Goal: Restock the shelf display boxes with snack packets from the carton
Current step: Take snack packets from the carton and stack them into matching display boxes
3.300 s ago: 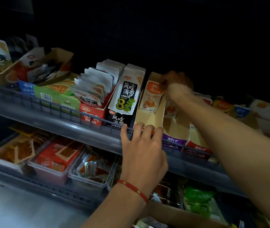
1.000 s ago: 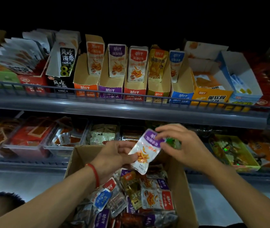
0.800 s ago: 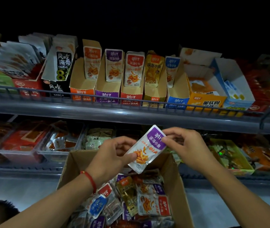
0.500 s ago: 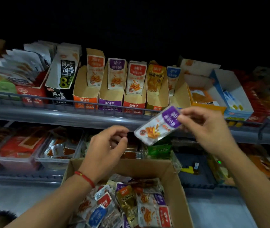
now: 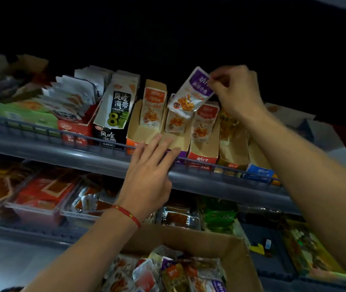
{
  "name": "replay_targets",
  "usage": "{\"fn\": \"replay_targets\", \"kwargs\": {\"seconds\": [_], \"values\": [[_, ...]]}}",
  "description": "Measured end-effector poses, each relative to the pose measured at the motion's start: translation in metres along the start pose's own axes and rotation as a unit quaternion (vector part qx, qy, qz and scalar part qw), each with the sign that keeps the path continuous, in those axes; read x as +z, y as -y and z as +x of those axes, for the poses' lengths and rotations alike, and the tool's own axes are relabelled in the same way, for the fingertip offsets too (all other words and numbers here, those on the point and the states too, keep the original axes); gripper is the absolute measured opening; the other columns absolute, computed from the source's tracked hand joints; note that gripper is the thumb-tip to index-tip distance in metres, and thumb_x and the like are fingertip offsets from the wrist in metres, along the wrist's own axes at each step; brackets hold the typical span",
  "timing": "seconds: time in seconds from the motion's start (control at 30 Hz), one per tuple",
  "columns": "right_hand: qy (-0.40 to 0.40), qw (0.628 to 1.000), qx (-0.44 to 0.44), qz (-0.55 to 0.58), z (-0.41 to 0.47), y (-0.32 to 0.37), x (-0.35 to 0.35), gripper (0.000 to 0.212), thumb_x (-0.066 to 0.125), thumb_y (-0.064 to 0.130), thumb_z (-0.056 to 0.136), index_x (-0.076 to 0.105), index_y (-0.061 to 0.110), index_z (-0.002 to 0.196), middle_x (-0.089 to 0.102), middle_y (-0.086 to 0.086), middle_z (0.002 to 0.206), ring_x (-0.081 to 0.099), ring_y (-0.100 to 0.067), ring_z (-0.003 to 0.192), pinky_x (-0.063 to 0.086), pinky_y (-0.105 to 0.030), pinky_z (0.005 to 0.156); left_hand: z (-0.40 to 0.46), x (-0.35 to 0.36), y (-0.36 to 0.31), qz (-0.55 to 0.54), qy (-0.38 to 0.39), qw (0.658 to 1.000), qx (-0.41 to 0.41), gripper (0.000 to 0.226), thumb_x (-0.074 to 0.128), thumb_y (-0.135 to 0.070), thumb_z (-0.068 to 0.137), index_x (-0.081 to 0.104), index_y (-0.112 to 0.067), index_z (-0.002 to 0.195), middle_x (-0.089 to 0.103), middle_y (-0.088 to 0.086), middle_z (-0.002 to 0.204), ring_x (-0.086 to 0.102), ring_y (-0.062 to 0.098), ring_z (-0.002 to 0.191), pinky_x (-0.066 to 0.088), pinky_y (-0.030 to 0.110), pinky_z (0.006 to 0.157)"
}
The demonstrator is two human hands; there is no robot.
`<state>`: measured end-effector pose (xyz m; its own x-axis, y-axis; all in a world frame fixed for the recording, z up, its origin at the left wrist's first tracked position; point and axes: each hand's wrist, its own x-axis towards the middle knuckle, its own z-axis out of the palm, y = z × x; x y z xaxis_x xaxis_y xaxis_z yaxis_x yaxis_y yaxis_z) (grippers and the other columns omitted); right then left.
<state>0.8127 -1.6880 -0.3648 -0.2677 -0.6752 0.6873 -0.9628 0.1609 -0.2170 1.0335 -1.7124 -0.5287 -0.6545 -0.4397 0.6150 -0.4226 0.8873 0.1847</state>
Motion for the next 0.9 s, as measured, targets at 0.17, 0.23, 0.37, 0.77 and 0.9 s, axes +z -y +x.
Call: {"fn": "replay_targets", "kwargs": {"seconds": [0.17,0.23,0.37,0.77,0.9], "values": [[0.104,0.992,0.026,-0.064,0.021,0.0,0.047,0.027,0.061,0.021,0.099,0.067,0.024,0.125,0.069,-0.001,0.124,0.063,-0.021,0.116,0.053,-0.045,0.099,0.0,0.001,-0.002,0.005,0.031,0.999,0.012,0.072,0.068,-0.015,0.076,0.046,-0.022,0.145,0.041,0.003,0.156,0.026,0.025,0.15,0.019,0.057,0.121],[0.131,0.987,0.03,-0.092,0.022,0.0,0.062,0.026,0.06,0.024,0.1,0.066,0.026,0.126,0.066,-0.002,0.127,0.061,-0.022,0.118,0.051,-0.043,0.099,-0.001,0.002,-0.005,-0.001,0.039,0.999,0.021,0.074,0.068,-0.014,0.076,0.044,-0.024,0.146,0.041,0.002,0.155,0.026,0.024,0.15,0.017,0.057,0.122],[0.143,0.981,0.059,-0.115,0.023,-0.006,0.084,0.025,0.058,0.027,0.101,0.063,0.029,0.126,0.062,-0.003,0.13,0.058,-0.024,0.12,0.05,-0.044,0.098,-0.001,0.004,-0.007,-0.022,0.034,0.999,0.032,0.075,0.07,-0.011,0.073,0.046,-0.022,0.143,0.044,0.003,0.152,0.028,0.024,0.148,0.016,0.058,0.122],[0.129,0.976,0.084,-0.153,0.037,-0.011,0.099,0.023,0.064,0.026,0.098,0.065,0.026,0.121,0.059,-0.011,0.133,0.057,-0.033,0.122,0.051,-0.048,0.099,0.0,0.004,-0.008,-0.052,0.048,0.997,0.019,0.074,0.071,-0.012,0.075,0.043,-0.023,0.142,0.041,0.001,0.154,0.023,0.023,0.15,0.015,0.056,0.123],[0.111,0.975,0.065,-0.18,0.037,-0.006,0.097,0.023,0.062,0.026,0.099,0.064,0.022,0.122,0.058,-0.014,0.133,0.057,-0.035,0.121,0.05,-0.047,0.097,0.0,0.004,-0.008,-0.055,0.049,0.997,0.015,0.073,0.07,-0.012,0.074,0.044,-0.023,0.142,0.042,0.001,0.153,0.024,0.022,0.15,0.016,0.056,0.123]]}}
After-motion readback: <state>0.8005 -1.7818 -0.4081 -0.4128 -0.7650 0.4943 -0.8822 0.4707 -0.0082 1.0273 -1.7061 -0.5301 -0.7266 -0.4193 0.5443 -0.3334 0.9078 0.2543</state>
